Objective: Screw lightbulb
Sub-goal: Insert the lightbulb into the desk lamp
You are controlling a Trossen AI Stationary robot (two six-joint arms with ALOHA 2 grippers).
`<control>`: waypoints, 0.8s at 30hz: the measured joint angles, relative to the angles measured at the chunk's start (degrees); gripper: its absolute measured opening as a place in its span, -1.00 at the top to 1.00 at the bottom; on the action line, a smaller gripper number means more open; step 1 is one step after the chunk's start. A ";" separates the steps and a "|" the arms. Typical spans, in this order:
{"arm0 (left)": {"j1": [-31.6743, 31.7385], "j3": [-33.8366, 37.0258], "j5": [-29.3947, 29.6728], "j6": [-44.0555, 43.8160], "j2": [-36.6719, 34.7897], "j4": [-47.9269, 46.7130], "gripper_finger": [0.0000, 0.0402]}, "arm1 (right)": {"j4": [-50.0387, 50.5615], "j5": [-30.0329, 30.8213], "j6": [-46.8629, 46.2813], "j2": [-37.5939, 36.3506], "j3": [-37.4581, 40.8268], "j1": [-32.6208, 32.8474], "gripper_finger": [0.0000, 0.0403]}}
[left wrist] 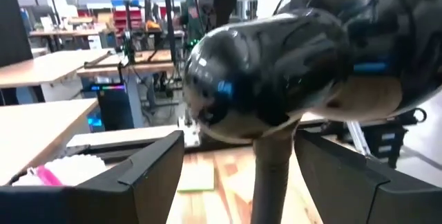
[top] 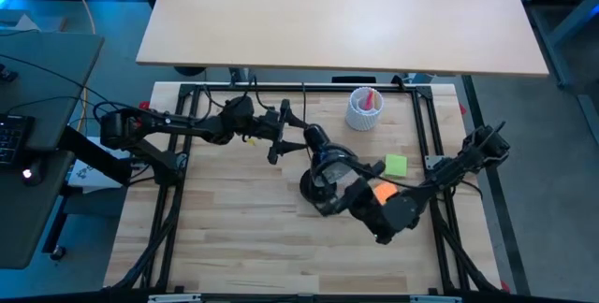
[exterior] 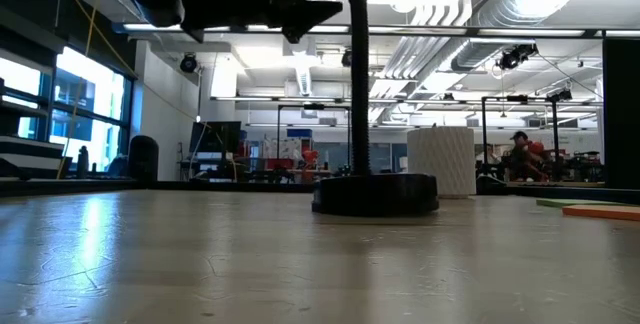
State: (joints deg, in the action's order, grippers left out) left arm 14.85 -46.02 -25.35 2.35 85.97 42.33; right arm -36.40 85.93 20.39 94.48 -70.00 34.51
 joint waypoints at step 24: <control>-13.78 2.10 21.59 5.15 3.31 1.97 -0.35 | -1.80 0.51 17.01 -0.09 -0.04 10.31 -0.48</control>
State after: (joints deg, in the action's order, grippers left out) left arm 1.07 -43.92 -3.76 7.50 89.29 44.30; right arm -38.19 86.44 37.41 94.39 -70.04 44.82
